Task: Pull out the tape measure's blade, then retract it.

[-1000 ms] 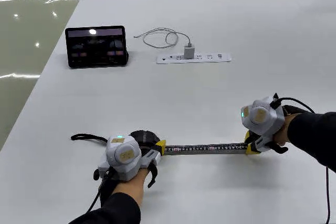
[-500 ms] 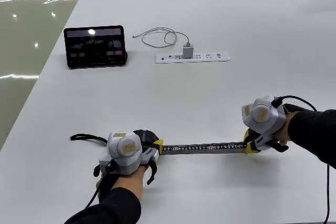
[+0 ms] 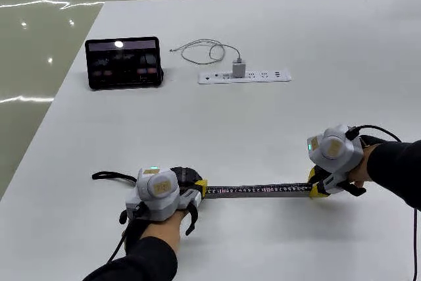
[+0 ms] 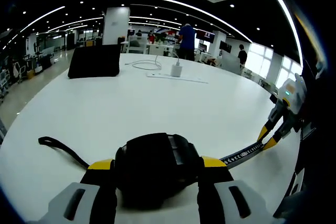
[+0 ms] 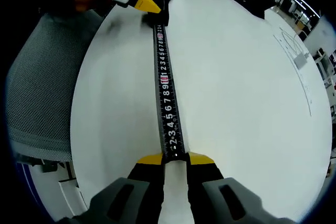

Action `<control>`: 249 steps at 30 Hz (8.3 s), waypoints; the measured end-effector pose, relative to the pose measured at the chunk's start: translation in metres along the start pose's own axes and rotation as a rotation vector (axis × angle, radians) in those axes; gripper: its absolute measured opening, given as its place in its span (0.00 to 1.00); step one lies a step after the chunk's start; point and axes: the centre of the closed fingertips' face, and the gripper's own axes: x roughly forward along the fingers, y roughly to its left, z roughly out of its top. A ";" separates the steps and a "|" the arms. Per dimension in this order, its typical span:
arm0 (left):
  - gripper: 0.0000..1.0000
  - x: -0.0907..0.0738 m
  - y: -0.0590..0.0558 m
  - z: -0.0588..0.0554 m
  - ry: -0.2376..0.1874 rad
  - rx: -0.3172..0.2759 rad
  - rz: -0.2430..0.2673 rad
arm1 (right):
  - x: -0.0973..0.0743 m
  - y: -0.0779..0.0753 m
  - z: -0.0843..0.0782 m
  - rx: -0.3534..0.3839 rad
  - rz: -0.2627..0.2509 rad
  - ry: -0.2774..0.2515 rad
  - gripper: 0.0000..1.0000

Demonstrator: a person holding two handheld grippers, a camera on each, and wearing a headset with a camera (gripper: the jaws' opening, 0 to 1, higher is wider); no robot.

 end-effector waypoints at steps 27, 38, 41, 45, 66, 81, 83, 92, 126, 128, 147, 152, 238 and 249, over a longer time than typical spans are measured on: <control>0.58 0.000 0.000 -0.001 0.026 -0.004 -0.021 | 0.007 0.004 0.018 -0.025 -0.017 0.028 0.12; 0.58 0.001 0.000 -0.001 0.028 -0.008 -0.024 | 0.010 0.003 0.026 -0.016 -0.014 0.022 0.12; 0.58 0.001 0.000 -0.002 0.027 -0.008 -0.026 | 0.012 0.003 0.029 -0.008 -0.014 0.020 0.12; 0.58 0.002 0.000 -0.002 0.034 -0.008 -0.027 | 0.013 0.003 0.032 -0.005 -0.014 0.016 0.11; 0.58 0.001 0.000 -0.002 0.036 -0.006 -0.030 | 0.018 0.008 0.051 0.016 -0.022 -0.033 0.11; 0.58 0.003 0.000 -0.003 0.042 -0.005 -0.032 | 0.030 0.015 0.081 -0.018 -0.007 -0.062 0.11; 0.58 0.003 0.000 -0.003 0.043 -0.006 -0.032 | 0.030 0.015 0.082 -0.014 -0.004 -0.058 0.11; 0.58 0.002 0.000 -0.002 0.044 -0.007 -0.032 | 0.031 0.015 0.085 -0.015 -0.009 -0.073 0.11; 0.58 0.001 -0.001 -0.002 0.047 -0.010 -0.034 | 0.040 0.017 0.113 -0.006 -0.014 -0.128 0.11; 0.58 0.001 -0.001 -0.002 0.047 -0.010 -0.034 | 0.040 0.017 0.115 0.009 -0.016 -0.134 0.11; 0.58 0.002 -0.001 -0.003 0.055 -0.016 -0.040 | 0.042 0.019 0.127 0.029 -0.023 -0.187 0.11; 0.58 0.002 0.000 -0.003 0.056 -0.017 -0.040 | 0.043 0.020 0.130 0.016 -0.025 -0.188 0.11; 0.57 0.000 0.002 -0.002 0.063 -0.052 -0.072 | 0.061 0.024 0.185 0.029 -0.034 -0.337 0.12; 0.57 0.001 0.001 -0.003 0.068 -0.049 -0.081 | 0.063 0.024 0.192 0.032 -0.031 -0.346 0.11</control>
